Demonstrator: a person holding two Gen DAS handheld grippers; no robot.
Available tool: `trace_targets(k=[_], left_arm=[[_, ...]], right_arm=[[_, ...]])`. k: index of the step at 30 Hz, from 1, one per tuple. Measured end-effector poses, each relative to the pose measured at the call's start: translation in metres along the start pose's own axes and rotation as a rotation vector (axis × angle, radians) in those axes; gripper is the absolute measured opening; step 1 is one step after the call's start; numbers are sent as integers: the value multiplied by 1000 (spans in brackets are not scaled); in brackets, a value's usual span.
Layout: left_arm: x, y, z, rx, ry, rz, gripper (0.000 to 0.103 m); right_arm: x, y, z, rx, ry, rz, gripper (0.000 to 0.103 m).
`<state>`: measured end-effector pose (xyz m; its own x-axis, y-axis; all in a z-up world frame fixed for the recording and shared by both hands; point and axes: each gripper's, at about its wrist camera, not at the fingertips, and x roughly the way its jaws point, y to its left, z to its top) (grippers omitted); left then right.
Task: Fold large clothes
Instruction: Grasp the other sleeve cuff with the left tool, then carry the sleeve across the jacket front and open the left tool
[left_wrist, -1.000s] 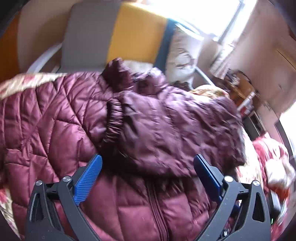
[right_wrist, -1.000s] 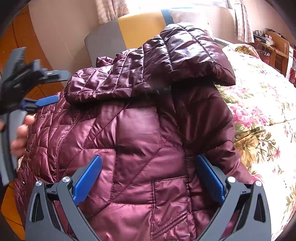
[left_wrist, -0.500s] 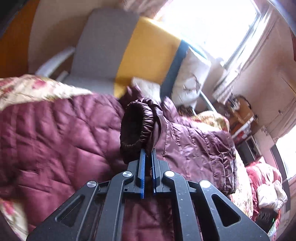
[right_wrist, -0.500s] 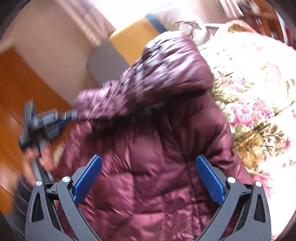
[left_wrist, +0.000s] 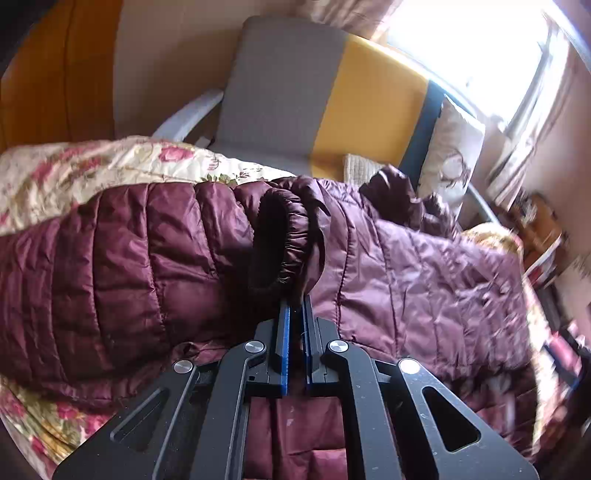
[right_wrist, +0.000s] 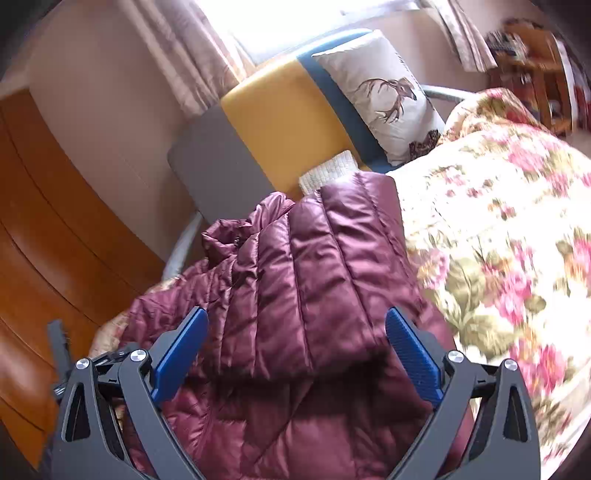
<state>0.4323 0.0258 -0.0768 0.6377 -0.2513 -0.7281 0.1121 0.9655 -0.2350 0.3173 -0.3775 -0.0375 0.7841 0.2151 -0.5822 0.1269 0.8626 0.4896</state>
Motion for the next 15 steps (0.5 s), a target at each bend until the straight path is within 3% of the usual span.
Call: trace_targets(k=[4,6,8,11,15], left_arm=[[10,-2,-17,51,14,53,5],[16,9,-23,38,22,43,5],[20,14,-29,24,26,27,5],[16,16,-29,8,29,21,5],[-15,18,-23,-28,-22,21,29]], right_arm=[[52,9,8,-100,68,-169,84],[78,0,5,-103,125,-257,82],[97,-10,-5,-118,168,-290,84],[107,-15,-16,-149,147,-316,85],[103,-16,-12,-141,155,-299,87]])
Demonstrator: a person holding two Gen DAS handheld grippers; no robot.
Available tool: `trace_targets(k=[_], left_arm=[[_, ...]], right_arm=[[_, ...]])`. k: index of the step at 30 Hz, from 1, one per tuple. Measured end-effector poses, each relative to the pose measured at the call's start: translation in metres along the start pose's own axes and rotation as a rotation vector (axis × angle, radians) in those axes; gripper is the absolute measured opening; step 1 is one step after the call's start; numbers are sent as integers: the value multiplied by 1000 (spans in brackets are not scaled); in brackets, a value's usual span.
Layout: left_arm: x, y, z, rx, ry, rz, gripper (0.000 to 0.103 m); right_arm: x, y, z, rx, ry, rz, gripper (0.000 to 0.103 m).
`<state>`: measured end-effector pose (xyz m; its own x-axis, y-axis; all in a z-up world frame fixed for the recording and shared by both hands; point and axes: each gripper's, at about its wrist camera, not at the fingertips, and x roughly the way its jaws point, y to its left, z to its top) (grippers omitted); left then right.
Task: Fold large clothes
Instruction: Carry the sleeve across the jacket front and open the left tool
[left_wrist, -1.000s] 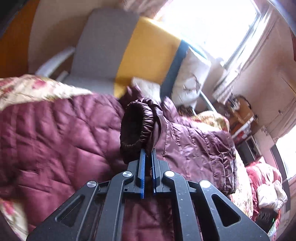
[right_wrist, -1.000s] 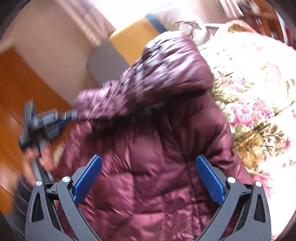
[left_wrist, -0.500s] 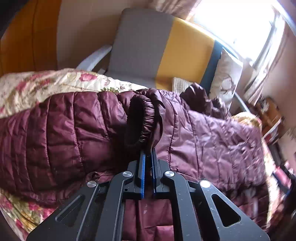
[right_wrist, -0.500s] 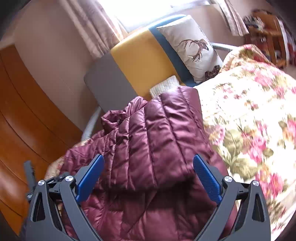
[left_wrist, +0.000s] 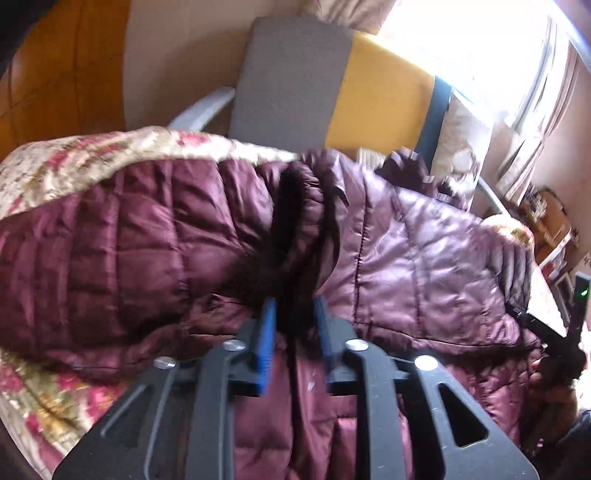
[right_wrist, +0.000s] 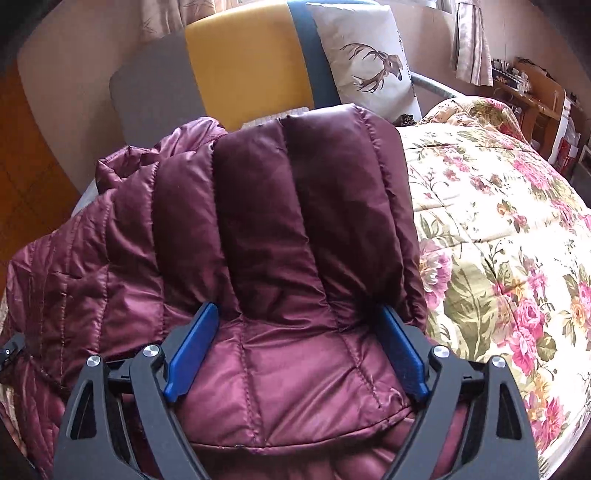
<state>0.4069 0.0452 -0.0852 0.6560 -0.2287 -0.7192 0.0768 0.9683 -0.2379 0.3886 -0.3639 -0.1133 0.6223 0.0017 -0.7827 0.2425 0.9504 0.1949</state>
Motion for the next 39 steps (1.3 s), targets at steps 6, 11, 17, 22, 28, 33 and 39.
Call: trace_targets(k=[6,11,17,22,28,33,39], left_arm=[[-47,-5,30,33,-156,-58,38],[-20,-40,55,106,-122,-140,37],[62,-35,50,113,35,-14,19],[80,-6,42,5,47,-102,13],[78,4,35,-49,18,-171,13],[79,11,34,-80,7,-209,13],[78,15,33,-108,0,-244,13]], right_arm=[[-47,8,16,-39,-89,20,92],[-54,36,40,-101,-137,40,92],[2,49,65,-154,-62,-15,92],[37,48,57,-194,-39,-27,95],[40,39,46,-160,-74,16,95],[39,35,48,-141,-85,46,95],[40,33,49,-142,-90,51,96]])
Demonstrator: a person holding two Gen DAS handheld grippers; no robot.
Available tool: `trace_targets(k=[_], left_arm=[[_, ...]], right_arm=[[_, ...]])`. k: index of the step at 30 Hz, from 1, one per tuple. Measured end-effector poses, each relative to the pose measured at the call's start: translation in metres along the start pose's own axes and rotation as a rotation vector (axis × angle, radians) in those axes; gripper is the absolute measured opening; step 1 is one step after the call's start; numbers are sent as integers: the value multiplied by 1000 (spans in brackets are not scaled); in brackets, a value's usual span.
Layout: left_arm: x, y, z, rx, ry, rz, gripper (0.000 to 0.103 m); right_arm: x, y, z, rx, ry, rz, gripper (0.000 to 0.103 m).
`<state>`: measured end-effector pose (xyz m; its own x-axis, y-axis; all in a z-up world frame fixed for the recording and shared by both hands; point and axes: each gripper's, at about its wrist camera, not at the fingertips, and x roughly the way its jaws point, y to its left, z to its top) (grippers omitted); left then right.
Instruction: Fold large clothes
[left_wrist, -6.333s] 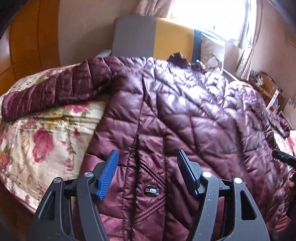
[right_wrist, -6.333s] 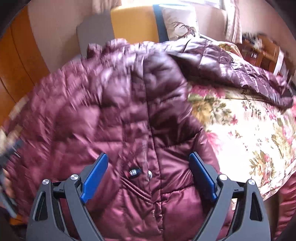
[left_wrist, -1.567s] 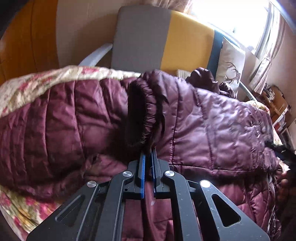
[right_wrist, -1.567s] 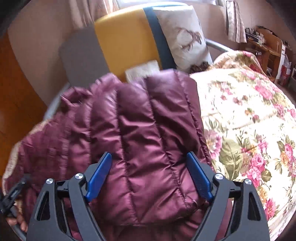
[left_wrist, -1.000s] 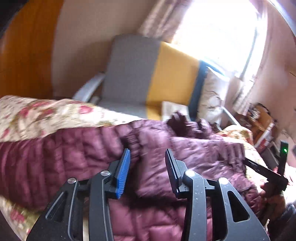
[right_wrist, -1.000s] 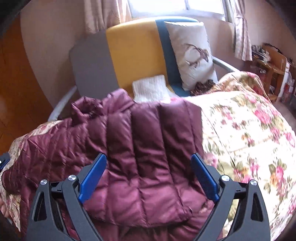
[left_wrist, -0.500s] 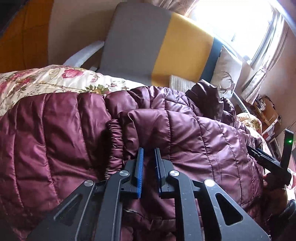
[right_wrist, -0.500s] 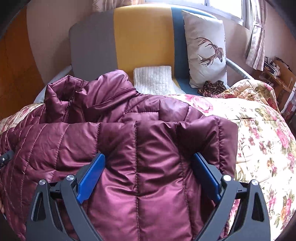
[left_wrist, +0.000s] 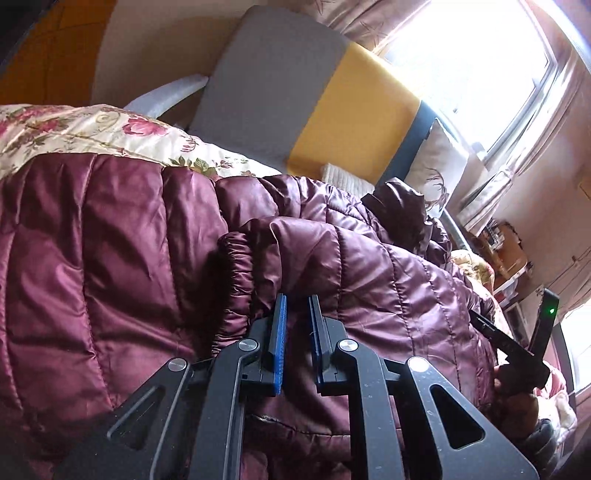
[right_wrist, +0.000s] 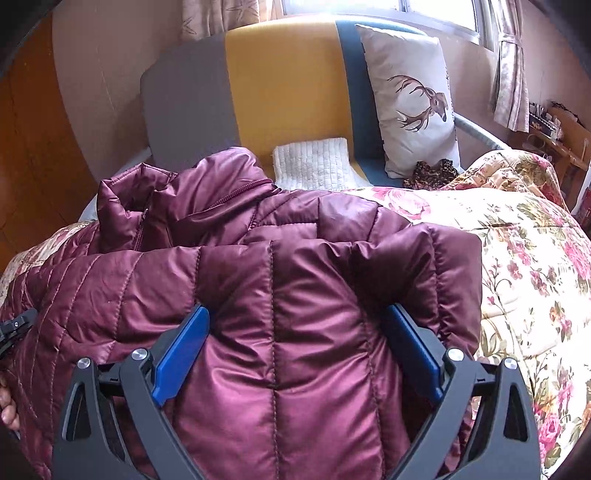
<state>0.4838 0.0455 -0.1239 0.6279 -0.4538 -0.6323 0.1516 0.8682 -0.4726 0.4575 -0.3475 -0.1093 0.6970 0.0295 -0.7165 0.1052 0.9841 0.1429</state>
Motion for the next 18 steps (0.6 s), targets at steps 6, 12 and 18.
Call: trace_targets(k=[6,12,18], left_arm=[[-3,-1,2,6,-5,-7,13],[-31,-13,8,-2,-32,-25,52],[-119,18,-3,-120,-180,100,68]], right_arm=[[-1,3,-1,-9,-1,-8,97],[-1,8,-1,-26,3,-28,98],[-13,26,10,-76,25,-98,99]])
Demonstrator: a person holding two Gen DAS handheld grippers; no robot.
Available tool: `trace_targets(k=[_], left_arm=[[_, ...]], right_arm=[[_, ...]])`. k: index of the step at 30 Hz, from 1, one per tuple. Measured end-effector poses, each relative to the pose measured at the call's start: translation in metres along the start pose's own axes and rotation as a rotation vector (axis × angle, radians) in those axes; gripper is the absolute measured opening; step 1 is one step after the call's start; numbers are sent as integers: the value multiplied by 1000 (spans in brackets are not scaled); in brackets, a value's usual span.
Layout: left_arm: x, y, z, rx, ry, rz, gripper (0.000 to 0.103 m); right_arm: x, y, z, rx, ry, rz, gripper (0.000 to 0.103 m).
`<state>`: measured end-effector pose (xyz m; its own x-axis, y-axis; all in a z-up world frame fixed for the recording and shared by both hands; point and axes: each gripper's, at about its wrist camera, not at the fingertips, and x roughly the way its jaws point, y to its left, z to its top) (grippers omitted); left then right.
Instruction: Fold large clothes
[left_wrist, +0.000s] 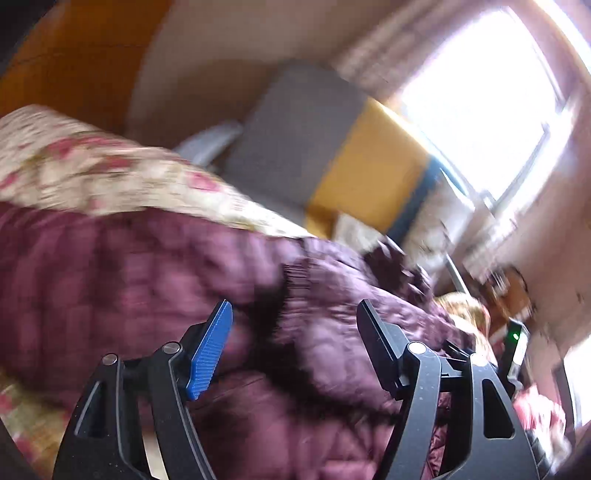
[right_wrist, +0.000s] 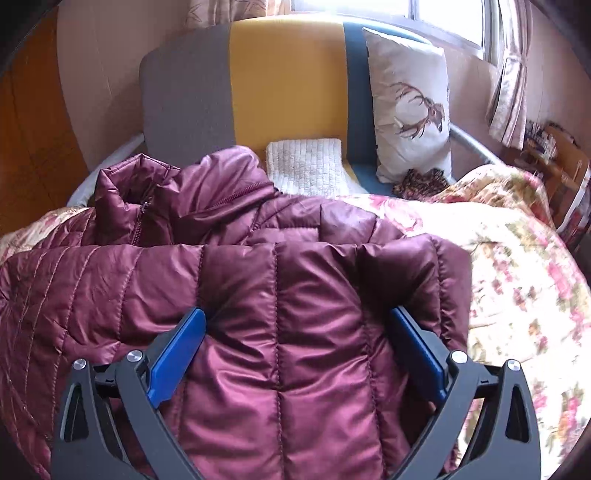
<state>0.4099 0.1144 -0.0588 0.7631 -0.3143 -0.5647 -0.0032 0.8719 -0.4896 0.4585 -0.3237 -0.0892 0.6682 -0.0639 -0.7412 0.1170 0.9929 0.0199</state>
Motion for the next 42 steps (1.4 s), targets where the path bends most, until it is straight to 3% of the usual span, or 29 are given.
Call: trace_targets(k=[4,8,12,14,19,21,23,25,28,32,35,38,42], left_arm=[[-51,70,-6,-144,-36,119,68],[-94,155,-22,-333,-39,242,65],[-128,224,-23,-538,-110,249,65],[-137,248,-15,-596,-155,248,65],[-123,288,5,-691,-171,238,65],[-111,302,9,-727,-157,269,49],[-103,306,20,-687,-145,285,23],[-106,299,27,-653,-160,263,11],[-118,265,41,-518,-203,257,9],[-138,181,55,-284,-255,150,9],[-141,114,48,-138,-247,57,9],[-132,50,28,-3,-205,-30,9],[-97,-27,-18,192,-92,-70,9]], right_arm=[[-55,16,0,58,-95,84,101],[-107,52,-26,42,-107,195,101],[-140,83,-67,10,-79,266,101],[-150,94,-88,3,-50,276,101],[-164,98,-133,34,27,265,101],[-165,94,-144,59,54,253,101],[-166,88,-153,85,73,243,101],[-168,84,-162,103,92,236,101],[-171,80,-166,116,93,228,101],[-175,77,-166,140,82,244,101],[-179,75,-166,159,71,268,101],[-185,74,-166,160,57,279,101],[-193,63,-169,183,35,287,101]])
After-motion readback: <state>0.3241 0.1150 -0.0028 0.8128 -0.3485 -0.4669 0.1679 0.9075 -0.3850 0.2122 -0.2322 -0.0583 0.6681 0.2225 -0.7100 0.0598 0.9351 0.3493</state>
